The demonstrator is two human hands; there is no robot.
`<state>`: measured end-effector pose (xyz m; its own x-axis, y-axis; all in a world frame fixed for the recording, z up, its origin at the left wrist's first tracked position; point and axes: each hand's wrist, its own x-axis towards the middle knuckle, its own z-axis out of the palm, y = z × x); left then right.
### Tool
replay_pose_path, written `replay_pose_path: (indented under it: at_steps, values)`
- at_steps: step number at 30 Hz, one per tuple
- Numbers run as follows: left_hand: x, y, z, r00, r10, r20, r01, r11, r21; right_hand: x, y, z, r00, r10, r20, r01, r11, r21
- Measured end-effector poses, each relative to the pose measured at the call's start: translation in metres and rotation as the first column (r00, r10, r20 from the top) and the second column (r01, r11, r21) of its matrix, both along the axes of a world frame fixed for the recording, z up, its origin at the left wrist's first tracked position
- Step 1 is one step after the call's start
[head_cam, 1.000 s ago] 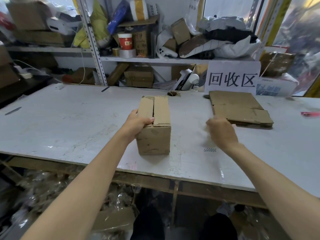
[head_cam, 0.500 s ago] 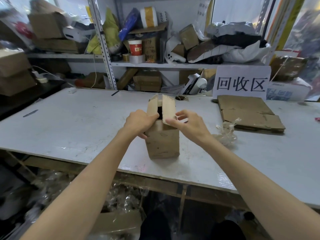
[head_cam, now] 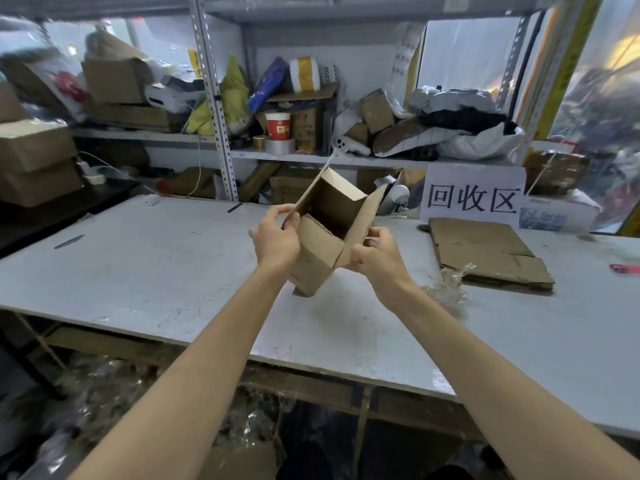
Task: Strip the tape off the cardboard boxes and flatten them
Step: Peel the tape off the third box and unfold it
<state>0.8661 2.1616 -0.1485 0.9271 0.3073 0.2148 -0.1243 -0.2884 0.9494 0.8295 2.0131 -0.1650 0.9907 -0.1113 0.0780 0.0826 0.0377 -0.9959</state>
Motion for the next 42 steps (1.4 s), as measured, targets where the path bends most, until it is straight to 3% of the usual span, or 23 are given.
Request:
replay_pose_path:
  at_steps: [2,4,5,7,9,10,11,13,15,19,22,25,32,34,36,39,42]
  values:
    - [-0.003,-0.003,0.002,1.000,0.008,0.000,-0.008,0.983,-0.184,-0.007,0.006,-0.006,0.998,0.062,-0.017,-0.063,0.997,-0.048]
    - [-0.006,0.000,0.002,0.997,0.052,0.062,-0.037,0.974,-0.222,-0.012,0.007,-0.006,0.998,0.031,-0.060,-0.037,0.994,-0.106]
    - [-0.006,0.003,0.001,0.994,0.064,0.090,-0.044,0.976,-0.213,-0.012,0.004,-0.001,0.997,-0.062,-0.042,0.057,0.992,-0.112]
    - [-0.005,0.010,0.001,0.991,0.065,0.116,-0.044,0.984,-0.171,-0.011,-0.010,0.016,0.937,-0.322,0.135,0.341,0.926,-0.159]
    - [-0.006,0.013,0.003,0.991,0.037,0.127,-0.022,0.993,-0.119,-0.008,-0.028,0.031,0.827,-0.470,0.309,0.559,0.747,-0.359]
    - [-0.008,0.013,0.004,0.991,0.020,0.135,-0.007,0.995,-0.097,-0.005,-0.035,0.035,0.834,-0.462,0.302,0.552,0.681,-0.482]
    - [-0.010,0.012,0.004,0.990,0.005,0.143,0.007,0.996,-0.084,-0.003,-0.040,0.037,0.886,-0.413,0.211,0.454,0.678,-0.579]
    - [-0.011,0.008,0.005,0.990,-0.018,0.138,0.026,0.998,-0.057,-0.003,-0.041,0.033,0.965,-0.262,-0.024,0.187,0.746,-0.639]
    - [-0.012,0.007,0.006,0.995,-0.054,0.083,0.055,0.998,-0.012,-0.004,-0.042,0.019,0.965,-0.248,-0.086,0.135,0.749,-0.648]
    - [-0.017,0.007,0.008,0.969,-0.217,-0.119,0.212,0.976,-0.058,0.001,-0.049,0.008,0.928,-0.369,-0.049,0.262,0.741,-0.619]
    - [-0.019,0.003,0.003,0.976,-0.205,-0.069,0.209,0.977,0.052,0.000,-0.049,0.012,0.937,-0.350,0.002,0.283,0.754,-0.593]
    - [-0.014,0.009,0.004,0.976,-0.213,-0.039,0.215,0.976,0.037,-0.003,-0.054,0.018,0.976,-0.214,0.034,0.199,0.826,-0.528]
    - [-0.018,0.025,0.016,0.830,-0.558,-0.028,0.530,0.803,-0.273,-0.013,-0.085,0.017,1.000,0.013,-0.025,-0.019,0.973,-0.230]
    - [-0.020,0.024,0.015,0.805,-0.593,-0.007,0.539,0.737,-0.407,-0.019,-0.089,0.019,0.993,0.116,0.001,-0.116,0.991,-0.064]
    - [-0.020,0.023,0.015,0.845,-0.535,0.021,0.464,0.713,-0.526,-0.022,-0.089,0.026,0.993,0.119,0.001,-0.119,0.990,0.070]
    - [-0.015,0.019,0.012,0.897,-0.441,0.035,0.398,0.772,-0.496,-0.021,-0.090,0.031,0.999,-0.035,0.021,0.035,0.999,-0.019]
    - [-0.011,0.014,0.013,0.917,-0.397,0.042,0.369,0.803,-0.468,-0.023,-0.090,0.031,0.988,-0.050,0.143,0.065,0.993,-0.103]
